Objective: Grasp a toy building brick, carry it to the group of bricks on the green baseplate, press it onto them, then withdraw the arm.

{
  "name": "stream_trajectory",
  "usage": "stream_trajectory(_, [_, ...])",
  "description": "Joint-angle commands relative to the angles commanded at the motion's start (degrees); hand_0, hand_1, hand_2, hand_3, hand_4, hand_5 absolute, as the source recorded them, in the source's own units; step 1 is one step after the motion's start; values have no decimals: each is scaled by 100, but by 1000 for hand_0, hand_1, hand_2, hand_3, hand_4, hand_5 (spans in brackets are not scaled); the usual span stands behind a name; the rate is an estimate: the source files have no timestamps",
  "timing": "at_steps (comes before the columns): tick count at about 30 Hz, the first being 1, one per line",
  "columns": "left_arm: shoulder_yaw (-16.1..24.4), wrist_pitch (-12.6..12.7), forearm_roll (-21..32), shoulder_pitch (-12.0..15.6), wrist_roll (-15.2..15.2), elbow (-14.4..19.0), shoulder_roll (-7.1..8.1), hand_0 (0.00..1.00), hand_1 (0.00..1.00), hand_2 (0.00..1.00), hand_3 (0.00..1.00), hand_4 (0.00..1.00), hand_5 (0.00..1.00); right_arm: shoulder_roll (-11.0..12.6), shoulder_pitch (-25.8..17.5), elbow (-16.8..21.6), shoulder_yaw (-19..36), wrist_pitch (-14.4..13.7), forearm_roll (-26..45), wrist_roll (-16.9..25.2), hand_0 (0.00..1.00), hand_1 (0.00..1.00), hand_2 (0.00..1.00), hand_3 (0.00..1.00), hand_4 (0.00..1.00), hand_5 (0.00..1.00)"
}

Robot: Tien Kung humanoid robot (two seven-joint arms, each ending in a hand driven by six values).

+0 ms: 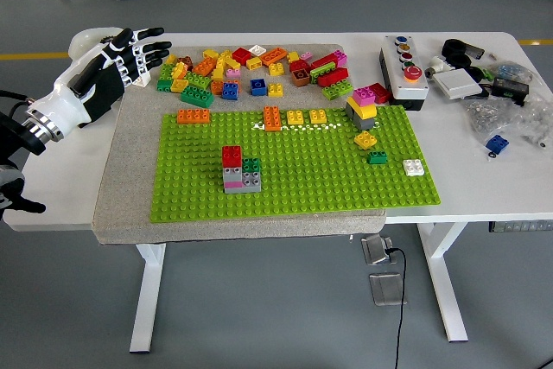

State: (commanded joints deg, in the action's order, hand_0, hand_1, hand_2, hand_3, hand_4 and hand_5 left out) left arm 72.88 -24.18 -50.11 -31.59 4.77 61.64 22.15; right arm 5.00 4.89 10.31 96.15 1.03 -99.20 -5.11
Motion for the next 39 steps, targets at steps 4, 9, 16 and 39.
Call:
stream_trajectory(4, [9, 36, 11, 13, -57, 0, -7, 948, 905, 849, 875, 971, 840, -13, -13, 0, 2, -6, 7, -9, 746, 639, 680, 629, 845, 567])
stream_trajectory(9, [26, 41, 12, -7, -67, 5, -4, 948, 904, 846, 871, 965, 846, -22, -14, 0, 15, -16, 21, -12, 746, 639, 680, 629, 845, 566])
stream_trajectory(16, [48, 57, -12, -17, -77, 19, 15, 947, 904, 846, 871, 960, 844, -36, -6, 0, 5, -30, 38, -18, 746, 639, 680, 629, 844, 566])
stream_trajectory(39, [53, 86, -42, -69, -107, 32, -21, 944, 899, 840, 866, 946, 864, -34, -2, 0, 48, -18, 12, -5, 744, 639, 680, 626, 842, 564])
